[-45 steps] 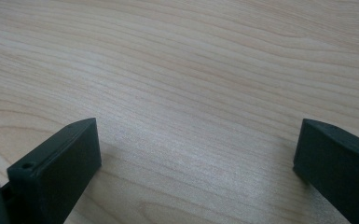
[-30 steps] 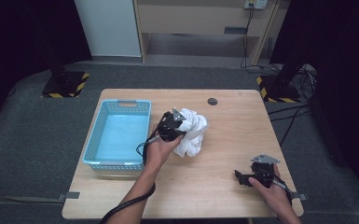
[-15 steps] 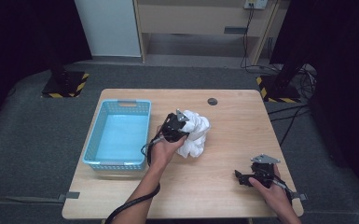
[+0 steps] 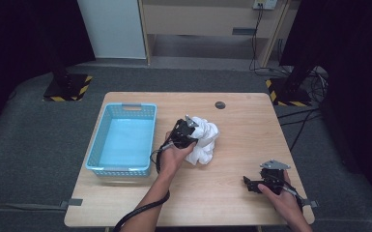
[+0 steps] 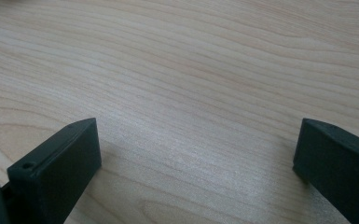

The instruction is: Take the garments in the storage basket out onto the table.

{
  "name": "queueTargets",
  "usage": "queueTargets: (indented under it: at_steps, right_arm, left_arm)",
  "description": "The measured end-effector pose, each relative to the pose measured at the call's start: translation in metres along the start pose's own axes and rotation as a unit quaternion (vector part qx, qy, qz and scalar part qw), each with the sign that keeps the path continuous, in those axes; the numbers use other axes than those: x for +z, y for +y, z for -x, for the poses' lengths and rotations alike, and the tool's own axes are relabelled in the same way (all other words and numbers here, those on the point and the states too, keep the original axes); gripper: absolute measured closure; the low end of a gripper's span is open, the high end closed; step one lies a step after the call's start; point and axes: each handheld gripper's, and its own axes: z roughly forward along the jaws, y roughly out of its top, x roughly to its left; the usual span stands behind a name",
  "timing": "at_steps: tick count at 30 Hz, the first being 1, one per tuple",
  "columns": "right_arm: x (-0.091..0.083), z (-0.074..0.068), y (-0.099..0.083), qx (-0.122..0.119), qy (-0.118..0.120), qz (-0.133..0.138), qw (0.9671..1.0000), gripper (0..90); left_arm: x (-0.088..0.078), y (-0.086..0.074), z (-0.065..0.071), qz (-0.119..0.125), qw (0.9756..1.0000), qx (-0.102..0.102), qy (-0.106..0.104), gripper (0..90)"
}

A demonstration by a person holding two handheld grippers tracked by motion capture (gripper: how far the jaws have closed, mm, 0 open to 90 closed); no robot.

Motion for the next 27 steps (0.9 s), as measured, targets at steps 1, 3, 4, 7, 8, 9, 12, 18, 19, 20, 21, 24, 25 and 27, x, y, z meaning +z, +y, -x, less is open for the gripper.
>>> queueTargets:
  at_steps: [1,3,4,7,8,9,12,18,19,20,21,24,25,27]
  right_arm:
    - [0.0,0.0,0.0,0.0,0.0,0.0,1.0,0.5]
    - [0.0,0.0,0.0,0.0,0.0,0.0,1.0,0.5]
    - [0.0,0.0,0.0,-0.001,0.0,0.0,1.0,0.5]
    - [0.0,0.0,0.0,0.0,0.0,0.0,1.0,0.5]
    - [0.0,0.0,0.0,-0.001,0.0,0.0,1.0,0.5]
    - [0.0,0.0,0.0,0.0,0.0,0.0,1.0,0.5]
    - [0.0,0.0,0.0,0.0,0.0,0.0,1.0,0.5]
    - [0.0,0.0,0.0,0.0,0.0,0.0,1.0,0.5]
    - [0.0,0.0,0.0,0.0,0.0,0.0,1.0,0.5]
    - [0.0,0.0,0.0,0.0,0.0,0.0,1.0,0.5]
    - [0.0,0.0,0.0,0.0,0.0,0.0,1.0,0.5]
    - [0.0,0.0,0.0,-0.001,0.0,0.0,1.0,0.6]
    - [0.0,0.0,0.0,-0.001,0.0,0.0,1.0,0.6]
    - [0.0,0.0,0.0,0.0,0.0,0.0,1.0,0.5]
  left_arm:
    - [0.001,0.0,0.0,-0.001,1.0,-0.001,0.0,68.2]
    - [0.002,-0.001,0.0,0.0,1.0,-0.004,-0.001,68.2]
    - [0.003,-0.001,0.0,-0.001,1.0,-0.004,0.001,68.2]
    - [0.003,-0.002,-0.001,0.0,0.9999,-0.011,0.003,68.2]
    - [0.004,-0.002,-0.001,0.002,0.9999,-0.015,0.003,68.2]
    - [0.004,-0.002,-0.001,-0.001,0.9999,-0.013,0.003,68.1]
    - [0.006,-0.001,-0.001,-0.007,0.9999,-0.007,0.005,68.1]
    - [0.01,-0.001,0.002,-0.011,0.9999,-0.006,0.004,67.9]
    - [0.01,0.0,0.003,-0.01,0.9999,-0.006,0.004,67.8]
    - [0.01,0.0,0.003,-0.012,0.9999,-0.004,0.004,67.7]
    - [0.01,0.001,0.004,-0.011,0.9999,-0.005,0.004,67.6]
    - [0.013,0.003,0.008,-0.024,0.9996,0.009,0.007,65.8]
    - [0.013,0.003,0.008,-0.024,0.9996,0.009,0.007,63.8]
    - [0.015,0.004,0.01,-0.035,0.999,0.023,0.018,59.2]
